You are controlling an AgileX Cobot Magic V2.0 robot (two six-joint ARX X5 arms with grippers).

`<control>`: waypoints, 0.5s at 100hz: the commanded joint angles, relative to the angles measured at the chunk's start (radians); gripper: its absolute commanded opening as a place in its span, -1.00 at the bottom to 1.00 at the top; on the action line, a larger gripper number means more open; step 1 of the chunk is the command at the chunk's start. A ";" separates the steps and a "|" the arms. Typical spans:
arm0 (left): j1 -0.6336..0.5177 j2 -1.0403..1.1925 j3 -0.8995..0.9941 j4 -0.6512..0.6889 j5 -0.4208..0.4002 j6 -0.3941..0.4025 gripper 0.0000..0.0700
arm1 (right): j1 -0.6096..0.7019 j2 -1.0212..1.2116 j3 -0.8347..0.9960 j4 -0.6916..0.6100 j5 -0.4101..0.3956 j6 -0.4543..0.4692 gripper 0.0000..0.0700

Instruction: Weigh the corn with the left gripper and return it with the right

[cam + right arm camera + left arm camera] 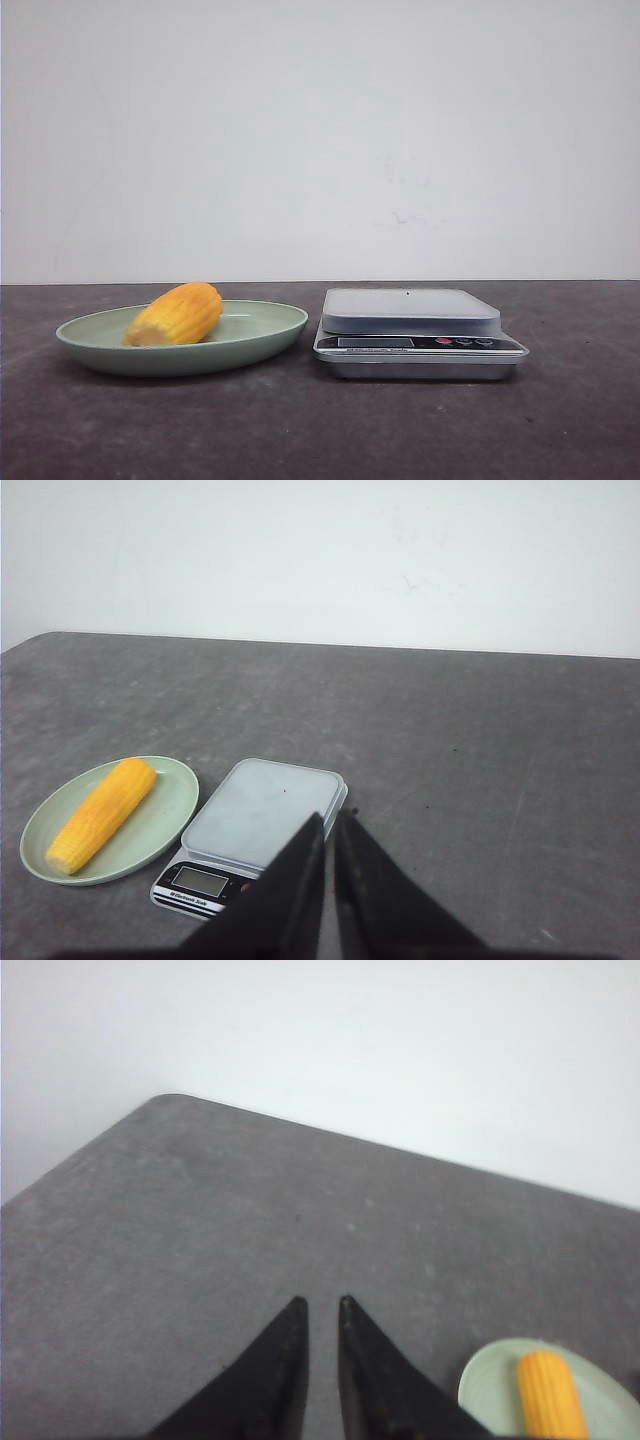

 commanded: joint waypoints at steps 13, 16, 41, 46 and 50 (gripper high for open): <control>0.227 -0.106 -0.175 0.245 0.328 0.144 -0.92 | 0.003 -0.003 0.008 0.010 0.000 0.013 -0.97; 0.256 -0.129 -0.217 0.279 0.372 0.156 -0.92 | 0.003 -0.003 0.008 0.010 0.000 0.012 -0.97; 0.350 -0.241 -0.520 0.453 0.455 0.168 -0.92 | 0.003 -0.003 0.008 0.010 0.000 0.011 -0.97; 0.353 -0.239 -0.570 0.497 0.455 0.167 -0.92 | 0.003 -0.003 0.008 0.010 0.000 0.011 -0.97; 0.355 -0.240 -0.613 0.543 0.455 0.168 -0.92 | 0.003 -0.003 0.008 0.010 0.000 0.011 -0.97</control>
